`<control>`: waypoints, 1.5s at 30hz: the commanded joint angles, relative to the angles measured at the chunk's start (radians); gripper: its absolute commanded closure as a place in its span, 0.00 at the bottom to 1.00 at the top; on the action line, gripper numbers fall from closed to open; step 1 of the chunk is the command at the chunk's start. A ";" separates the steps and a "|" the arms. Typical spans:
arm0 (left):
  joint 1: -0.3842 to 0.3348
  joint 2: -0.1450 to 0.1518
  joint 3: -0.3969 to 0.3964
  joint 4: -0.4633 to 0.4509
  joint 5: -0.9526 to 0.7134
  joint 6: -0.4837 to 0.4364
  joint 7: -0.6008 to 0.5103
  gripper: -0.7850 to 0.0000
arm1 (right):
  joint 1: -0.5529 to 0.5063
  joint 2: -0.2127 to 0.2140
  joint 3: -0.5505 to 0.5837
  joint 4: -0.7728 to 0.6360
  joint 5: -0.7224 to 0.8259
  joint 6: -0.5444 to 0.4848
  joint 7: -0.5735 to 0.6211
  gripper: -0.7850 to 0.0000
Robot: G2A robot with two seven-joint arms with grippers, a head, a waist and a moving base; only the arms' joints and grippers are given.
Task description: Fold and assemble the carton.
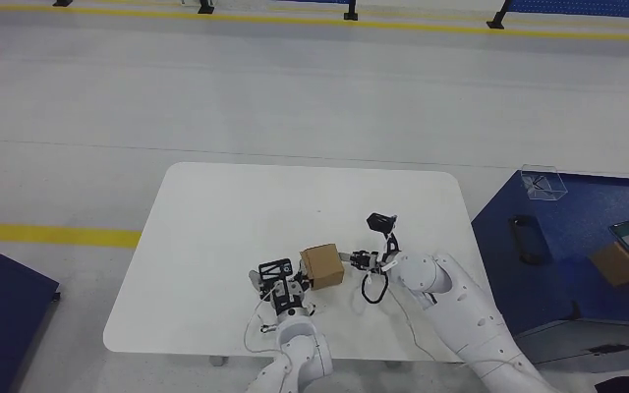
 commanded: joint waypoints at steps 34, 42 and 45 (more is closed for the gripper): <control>0.016 -0.026 0.218 -0.165 0.138 -0.103 -0.055 1.00 | -0.153 0.040 0.216 -0.058 0.107 -0.077 0.031 0.00; -0.056 -0.047 0.207 -0.089 0.089 -0.167 -0.056 1.00 | -0.160 0.040 0.218 -0.062 0.118 -0.081 0.042 0.00; -0.056 -0.047 0.207 -0.089 0.089 -0.167 -0.056 1.00 | -0.160 0.040 0.218 -0.062 0.118 -0.081 0.042 0.00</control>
